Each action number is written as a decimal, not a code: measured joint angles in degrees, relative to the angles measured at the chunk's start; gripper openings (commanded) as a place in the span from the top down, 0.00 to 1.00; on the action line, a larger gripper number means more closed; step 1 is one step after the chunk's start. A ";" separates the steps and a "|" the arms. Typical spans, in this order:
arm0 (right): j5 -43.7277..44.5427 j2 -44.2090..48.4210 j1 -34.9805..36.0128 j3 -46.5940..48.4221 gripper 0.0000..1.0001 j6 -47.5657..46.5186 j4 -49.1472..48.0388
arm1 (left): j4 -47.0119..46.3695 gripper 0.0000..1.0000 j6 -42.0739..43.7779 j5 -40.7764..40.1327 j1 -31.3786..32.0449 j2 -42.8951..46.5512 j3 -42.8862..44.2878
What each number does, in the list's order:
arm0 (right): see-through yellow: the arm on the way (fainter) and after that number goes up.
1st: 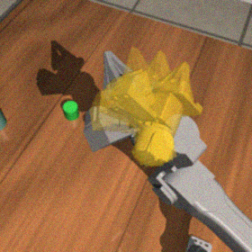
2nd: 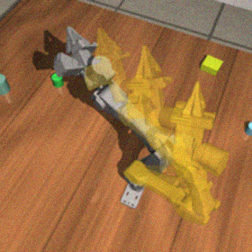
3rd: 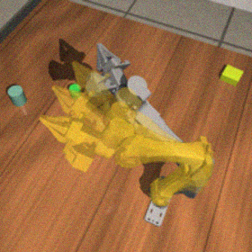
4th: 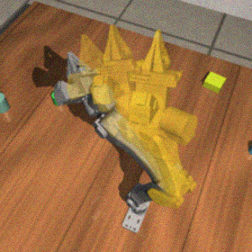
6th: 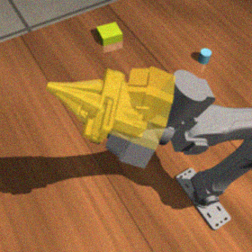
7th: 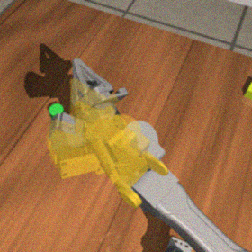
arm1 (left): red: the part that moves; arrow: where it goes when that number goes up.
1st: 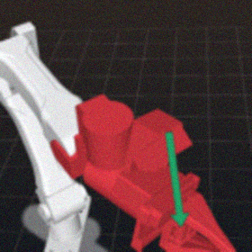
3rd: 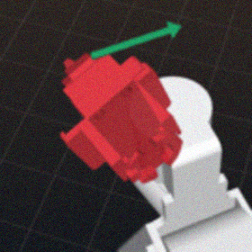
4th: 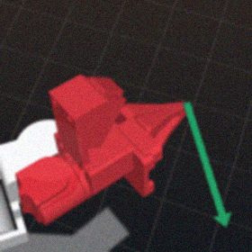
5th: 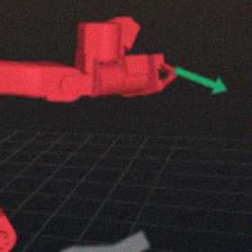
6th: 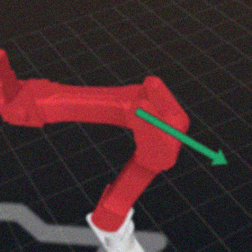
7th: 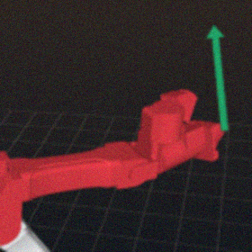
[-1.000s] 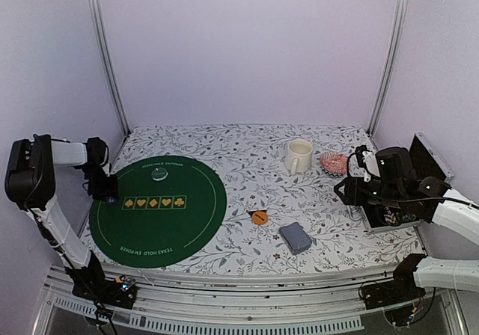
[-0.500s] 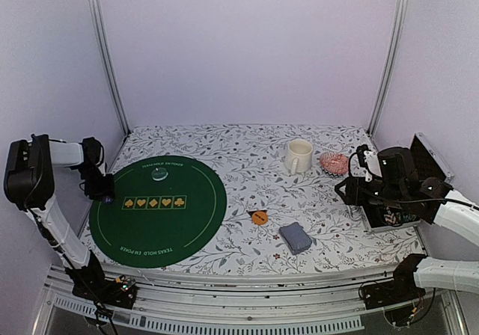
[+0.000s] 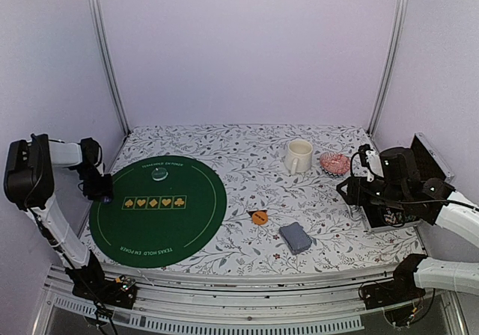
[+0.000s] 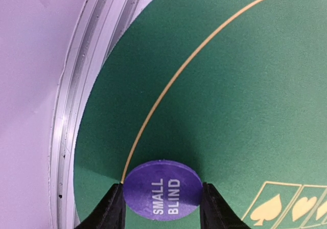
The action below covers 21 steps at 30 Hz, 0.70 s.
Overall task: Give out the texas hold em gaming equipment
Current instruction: Place the small blind button in the small blind area.
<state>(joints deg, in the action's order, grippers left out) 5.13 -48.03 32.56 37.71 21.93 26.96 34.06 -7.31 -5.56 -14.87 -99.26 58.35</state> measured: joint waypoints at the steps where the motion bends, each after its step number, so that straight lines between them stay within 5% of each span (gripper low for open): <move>1: 0.17 0.07 0.00 0.00 0.35 0.00 0.02 | -0.02 0.56 0.00 0.00 -0.02 -0.11 0.00; 21: 0.81 0.46 0.00 -0.31 0.34 -0.42 0.04 | -0.48 0.56 0.22 1.33 -0.20 -1.64 0.00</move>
<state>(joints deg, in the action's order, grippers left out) 5.93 -47.57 32.56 37.41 21.52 27.00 33.58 -7.09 -4.23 -15.07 -100.90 58.35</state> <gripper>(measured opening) 0.660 0.444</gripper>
